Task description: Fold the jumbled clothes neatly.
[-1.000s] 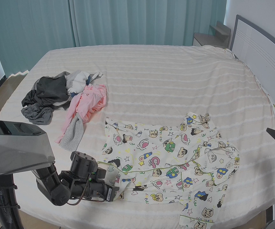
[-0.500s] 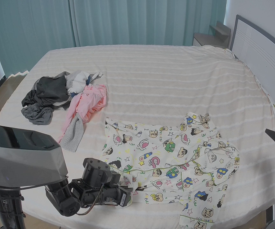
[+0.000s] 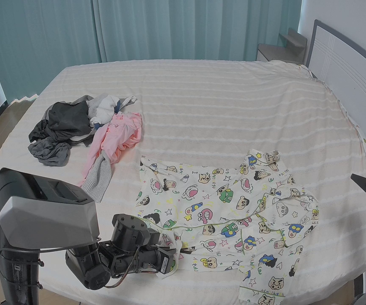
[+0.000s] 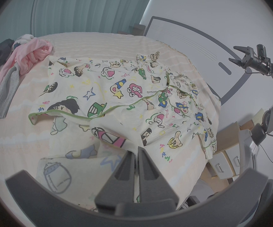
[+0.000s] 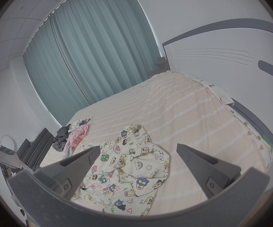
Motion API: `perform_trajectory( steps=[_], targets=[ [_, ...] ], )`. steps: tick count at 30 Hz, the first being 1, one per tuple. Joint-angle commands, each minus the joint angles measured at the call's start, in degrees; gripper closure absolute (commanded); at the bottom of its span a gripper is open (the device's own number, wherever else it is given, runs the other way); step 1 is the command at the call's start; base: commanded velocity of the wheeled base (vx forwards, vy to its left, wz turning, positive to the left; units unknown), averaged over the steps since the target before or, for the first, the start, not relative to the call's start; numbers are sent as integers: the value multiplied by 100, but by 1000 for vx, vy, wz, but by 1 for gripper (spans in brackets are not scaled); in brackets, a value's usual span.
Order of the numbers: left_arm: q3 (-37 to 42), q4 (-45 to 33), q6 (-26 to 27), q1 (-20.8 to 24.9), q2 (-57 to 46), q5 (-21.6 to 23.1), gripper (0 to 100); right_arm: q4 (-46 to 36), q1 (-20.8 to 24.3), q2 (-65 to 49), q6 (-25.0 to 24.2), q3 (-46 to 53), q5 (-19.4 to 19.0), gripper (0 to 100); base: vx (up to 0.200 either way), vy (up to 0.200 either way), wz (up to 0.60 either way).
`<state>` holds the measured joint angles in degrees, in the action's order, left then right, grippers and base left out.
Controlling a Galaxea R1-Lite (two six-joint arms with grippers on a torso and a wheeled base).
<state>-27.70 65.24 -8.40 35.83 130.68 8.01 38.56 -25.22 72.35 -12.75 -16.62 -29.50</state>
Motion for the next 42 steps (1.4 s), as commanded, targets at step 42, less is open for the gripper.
perform_trajectory(
  steps=[42],
  targets=[
    [-746, -952, -303, -1280, -474, 465, 100, 3, 61, 51, 1, 44, 6, 0, 0, 0, 0]
  ],
)
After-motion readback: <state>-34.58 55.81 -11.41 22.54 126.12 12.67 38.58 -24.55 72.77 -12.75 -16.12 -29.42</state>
